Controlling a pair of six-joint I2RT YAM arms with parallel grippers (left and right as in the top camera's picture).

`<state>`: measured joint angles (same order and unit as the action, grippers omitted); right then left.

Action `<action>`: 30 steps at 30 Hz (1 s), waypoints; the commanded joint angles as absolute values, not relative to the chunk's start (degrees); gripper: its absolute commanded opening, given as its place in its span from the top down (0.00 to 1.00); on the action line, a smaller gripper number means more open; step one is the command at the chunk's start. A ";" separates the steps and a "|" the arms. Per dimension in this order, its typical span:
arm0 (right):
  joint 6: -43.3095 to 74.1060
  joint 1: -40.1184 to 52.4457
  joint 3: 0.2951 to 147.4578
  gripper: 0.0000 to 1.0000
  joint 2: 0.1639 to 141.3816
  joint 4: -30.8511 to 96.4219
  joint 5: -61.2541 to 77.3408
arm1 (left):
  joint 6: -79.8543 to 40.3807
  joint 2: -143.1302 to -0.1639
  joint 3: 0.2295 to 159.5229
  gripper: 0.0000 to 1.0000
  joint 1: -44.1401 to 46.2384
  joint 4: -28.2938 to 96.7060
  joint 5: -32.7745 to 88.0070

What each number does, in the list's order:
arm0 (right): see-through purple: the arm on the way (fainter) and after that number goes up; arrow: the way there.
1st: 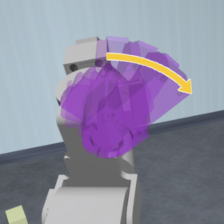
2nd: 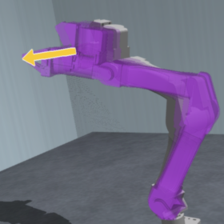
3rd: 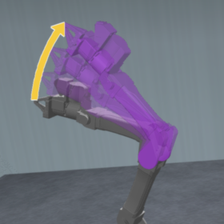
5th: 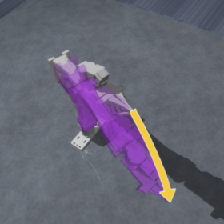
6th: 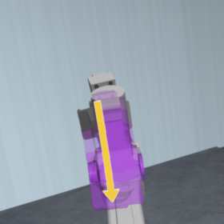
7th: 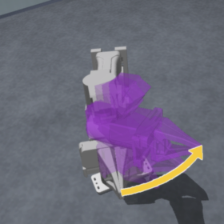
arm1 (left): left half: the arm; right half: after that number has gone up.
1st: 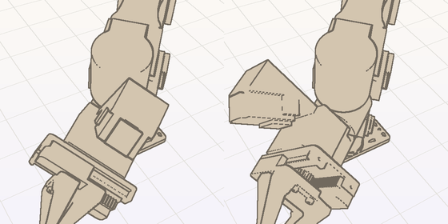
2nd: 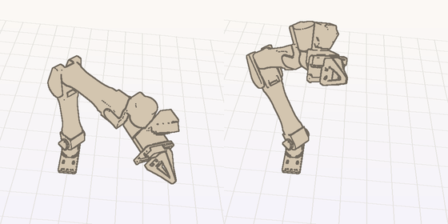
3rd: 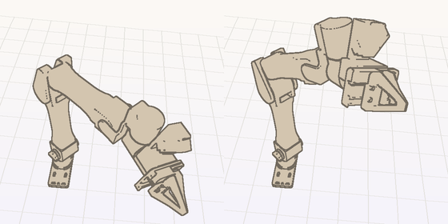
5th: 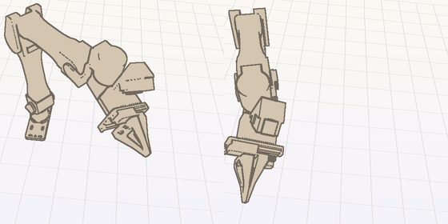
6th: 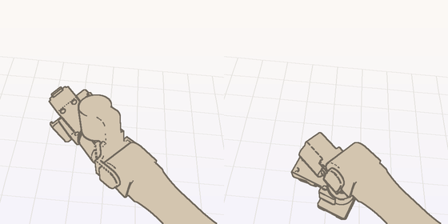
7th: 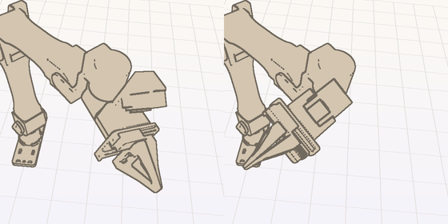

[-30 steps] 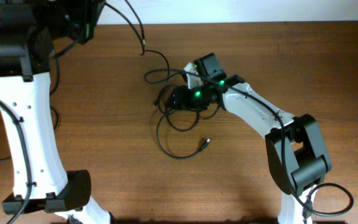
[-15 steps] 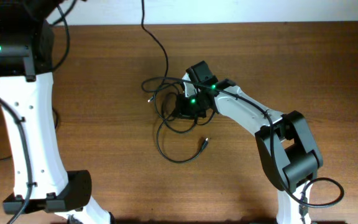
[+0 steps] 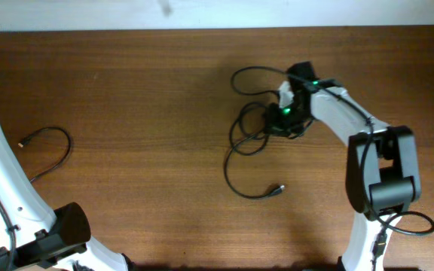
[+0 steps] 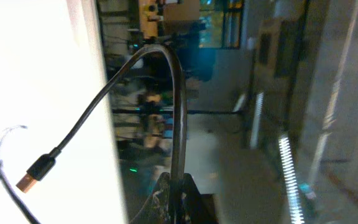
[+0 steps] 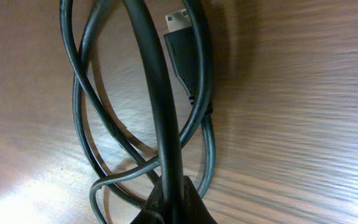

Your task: Untangle cables

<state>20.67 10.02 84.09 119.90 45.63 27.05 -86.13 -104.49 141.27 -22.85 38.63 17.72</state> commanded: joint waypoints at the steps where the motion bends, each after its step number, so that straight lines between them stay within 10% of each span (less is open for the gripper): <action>1: 16.67 7.20 84.16 0.96 120.22 45.91 31.46 | -59.16 -103.98 142.23 1.00 -22.46 42.24 14.76; 13: 16.25 6.72 84.16 0.96 120.22 47.70 31.51 | -40.62 -112.73 142.21 1.00 -22.83 56.58 -27.86; 28: 16.21 6.76 84.16 0.96 120.22 49.52 31.48 | -40.62 -134.15 142.21 1.00 -27.33 52.66 -27.68; 30: 15.31 6.76 84.16 0.96 120.22 49.54 31.51 | -39.64 -136.81 142.21 0.80 -27.18 54.52 -24.67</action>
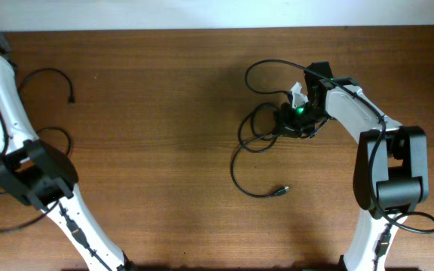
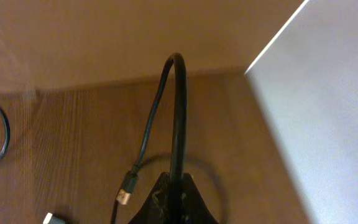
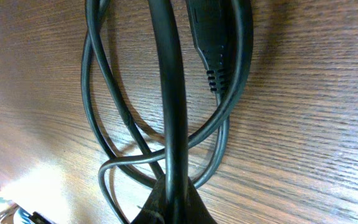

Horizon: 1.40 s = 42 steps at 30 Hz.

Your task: Untangle cables

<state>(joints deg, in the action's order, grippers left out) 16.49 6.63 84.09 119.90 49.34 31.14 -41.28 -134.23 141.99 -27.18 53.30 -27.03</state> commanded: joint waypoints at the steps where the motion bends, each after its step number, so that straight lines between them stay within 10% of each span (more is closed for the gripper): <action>1: 15.20 6.76 84.16 0.96 120.22 49.54 31.48 | -36.95 -138.06 142.21 0.35 -26.76 55.27 -23.22; 2: 15.20 6.76 84.16 0.96 120.22 49.47 31.48 | -34.30 -138.82 142.21 0.01 -26.24 56.05 -22.94; 14: 15.18 6.66 84.79 0.96 119.00 48.45 31.27 | -18.70 -139.09 142.23 0.03 -23.42 76.34 1.06; 28: 10.70 6.66 94.89 0.96 112.49 57.56 31.62 | 11.51 -139.09 142.21 0.01 9.10 93.93 23.18; 42: -13.30 6.61 94.96 0.96 102.69 58.63 40.53 | 13.98 -139.09 142.21 0.01 18.00 96.75 37.23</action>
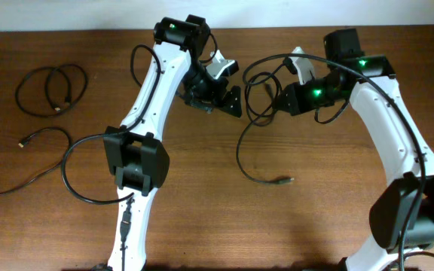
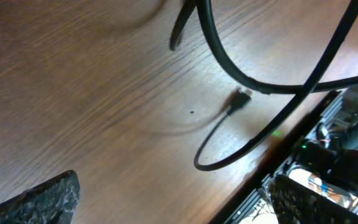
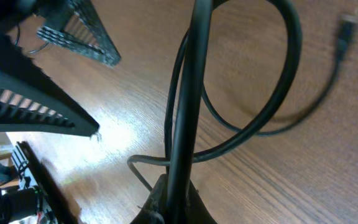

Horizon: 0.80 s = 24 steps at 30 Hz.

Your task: Untangle cables

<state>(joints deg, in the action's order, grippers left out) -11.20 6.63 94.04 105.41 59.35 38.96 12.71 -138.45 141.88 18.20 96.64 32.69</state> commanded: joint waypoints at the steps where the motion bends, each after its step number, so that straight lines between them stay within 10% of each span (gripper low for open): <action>1: -13.30 6.61 94.96 0.96 102.08 58.26 40.56 | 13.98 -139.09 142.21 0.01 18.00 96.75 38.41; 10: -13.06 6.61 94.96 0.96 101.06 55.27 44.64 | -0.75 -139.11 142.21 0.01 18.52 96.49 54.04; 22: -13.06 6.61 96.47 0.96 97.91 55.24 48.18 | -17.65 -139.11 142.21 0.30 19.00 88.47 43.00; 24: -13.06 6.61 96.47 0.96 97.41 55.29 52.07 | -18.85 -139.09 142.21 0.52 19.46 88.09 43.00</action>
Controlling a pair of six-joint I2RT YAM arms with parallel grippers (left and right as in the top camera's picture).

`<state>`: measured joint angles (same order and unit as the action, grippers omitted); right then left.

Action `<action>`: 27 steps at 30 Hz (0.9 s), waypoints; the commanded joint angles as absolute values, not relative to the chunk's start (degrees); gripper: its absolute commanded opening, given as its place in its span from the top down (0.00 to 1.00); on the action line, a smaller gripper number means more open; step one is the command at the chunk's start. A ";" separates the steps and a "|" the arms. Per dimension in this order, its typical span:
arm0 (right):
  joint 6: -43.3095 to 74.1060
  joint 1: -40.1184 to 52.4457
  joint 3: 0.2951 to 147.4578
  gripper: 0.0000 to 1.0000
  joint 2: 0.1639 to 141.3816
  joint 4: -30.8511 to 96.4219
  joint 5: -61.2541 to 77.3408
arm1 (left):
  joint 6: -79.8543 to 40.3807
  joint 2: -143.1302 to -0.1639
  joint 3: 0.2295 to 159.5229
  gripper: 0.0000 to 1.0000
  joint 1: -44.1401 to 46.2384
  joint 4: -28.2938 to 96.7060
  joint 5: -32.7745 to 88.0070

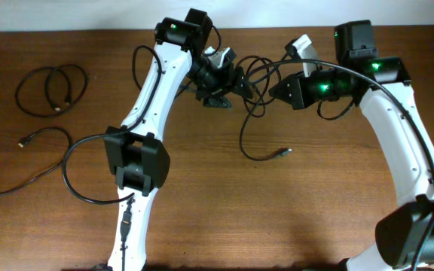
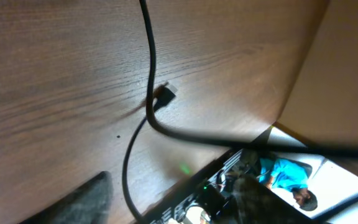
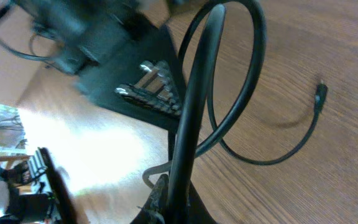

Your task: Untangle cables

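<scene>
A tangle of black cables (image 1: pixel 259 73) hangs between my two grippers over the back middle of the wooden table (image 1: pixel 202 203). My right gripper (image 1: pixel 283 89) (image 3: pixel 173 200) is shut on one thick black cable (image 3: pixel 194 106) of the tangle and holds it up off the table. A thin strand trails down to a plug (image 1: pixel 281 153) (image 3: pixel 321 93) lying on the wood. My left gripper (image 1: pixel 232 86) (image 2: pixel 173 205) is open at the left side of the tangle. A thin strand (image 2: pixel 149 62) runs down between its spread fingers (image 2: pixel 89 199); they are not closed on it.
A coiled black cable (image 1: pixel 49 88) lies at the far left. Another loose cable (image 1: pixel 51 147) lies below it, ending in a small plug. A further loop (image 1: pixel 89 197) lies by the left arm's base. The table's back edge meets a white wall (image 1: pixel 89 11).
My left gripper has moved right, against the tangle, with its fingers less far apart. My right gripper still holds its cable, and the trailing plug now lies farther back on the table.
At first my right gripper was shut on a cable in the tangle lying on the table, and my left held another cable far to the left. Later a coil lay at the far left, my left gripper was open near the tangle, and my right held it raised.
</scene>
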<state>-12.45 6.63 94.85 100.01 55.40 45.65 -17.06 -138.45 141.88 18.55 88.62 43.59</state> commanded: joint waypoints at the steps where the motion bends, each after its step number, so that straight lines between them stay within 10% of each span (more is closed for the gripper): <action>1: -13.06 6.61 96.47 0.96 97.21 55.29 53.60 | -18.85 -139.09 142.21 0.61 19.64 87.85 43.00; 4: -13.04 6.61 96.47 0.96 96.77 55.72 54.02 | -18.85 -139.11 142.21 1.00 19.70 87.88 42.98; 19: -8.84 -16.88 96.44 0.95 96.79 69.71 50.57 | -18.52 -139.09 142.23 1.00 13.34 91.13 24.36; 21: -11.75 -16.34 96.44 0.87 96.79 70.46 50.57 | -11.29 -139.09 142.23 1.00 14.20 90.02 24.36; 25: -14.90 -12.64 96.44 0.19 96.84 70.72 48.18 | 3.86 -139.06 142.30 1.00 17.65 87.66 24.16; 27: -20.29 -9.41 96.36 0.05 96.90 70.76 44.38 | 10.04 -139.06 143.24 1.00 19.14 87.66 24.21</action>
